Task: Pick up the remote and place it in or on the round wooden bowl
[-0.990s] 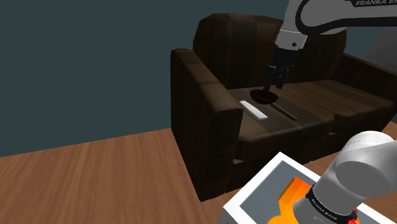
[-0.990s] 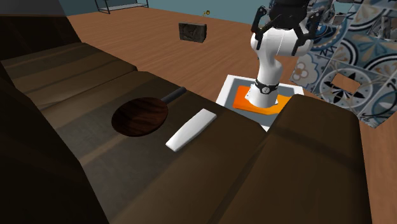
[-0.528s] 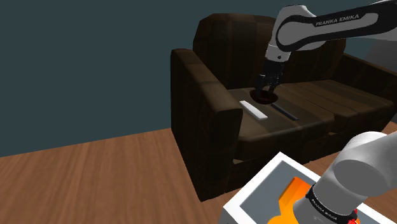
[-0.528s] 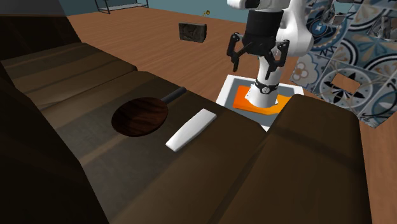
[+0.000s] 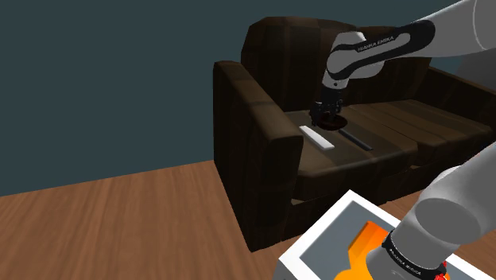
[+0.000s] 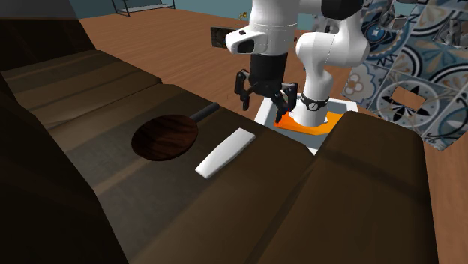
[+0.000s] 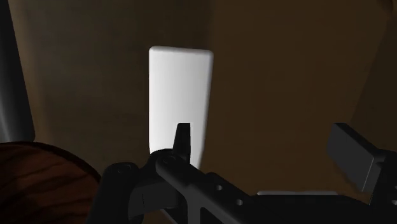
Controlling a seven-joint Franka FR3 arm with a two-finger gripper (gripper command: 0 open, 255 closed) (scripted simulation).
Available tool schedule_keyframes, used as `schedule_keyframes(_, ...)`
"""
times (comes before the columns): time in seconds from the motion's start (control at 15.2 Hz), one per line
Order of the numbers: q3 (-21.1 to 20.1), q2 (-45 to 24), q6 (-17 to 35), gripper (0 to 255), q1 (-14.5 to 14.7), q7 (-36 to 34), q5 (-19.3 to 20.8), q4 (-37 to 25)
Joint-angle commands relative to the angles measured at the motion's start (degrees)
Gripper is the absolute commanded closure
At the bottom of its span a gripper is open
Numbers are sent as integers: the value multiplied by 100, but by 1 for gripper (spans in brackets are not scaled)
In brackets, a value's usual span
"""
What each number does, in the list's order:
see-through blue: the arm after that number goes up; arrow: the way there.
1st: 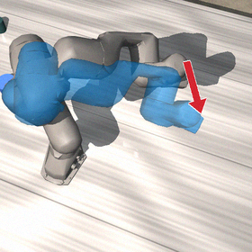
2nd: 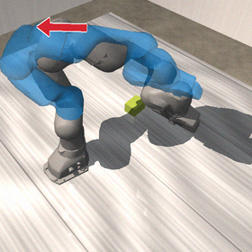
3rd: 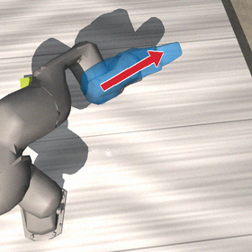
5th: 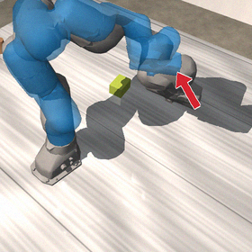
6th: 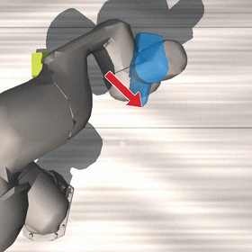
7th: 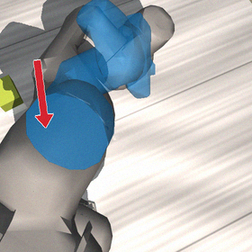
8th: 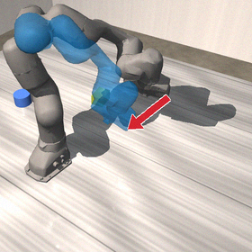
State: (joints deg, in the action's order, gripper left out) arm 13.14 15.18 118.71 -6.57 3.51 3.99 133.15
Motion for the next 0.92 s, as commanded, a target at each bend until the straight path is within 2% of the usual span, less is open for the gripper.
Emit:
schedule_keyframes(0.0, 112, -397, 239, 0, -41, 86, -64, -151)
schedule_keyframes(0.46, 424, -1873, 856, 0, -241, 503, -515, -937)
schedule_keyframes(0.86, 419, -2174, 1243, 0, -273, 593, -639, -835)
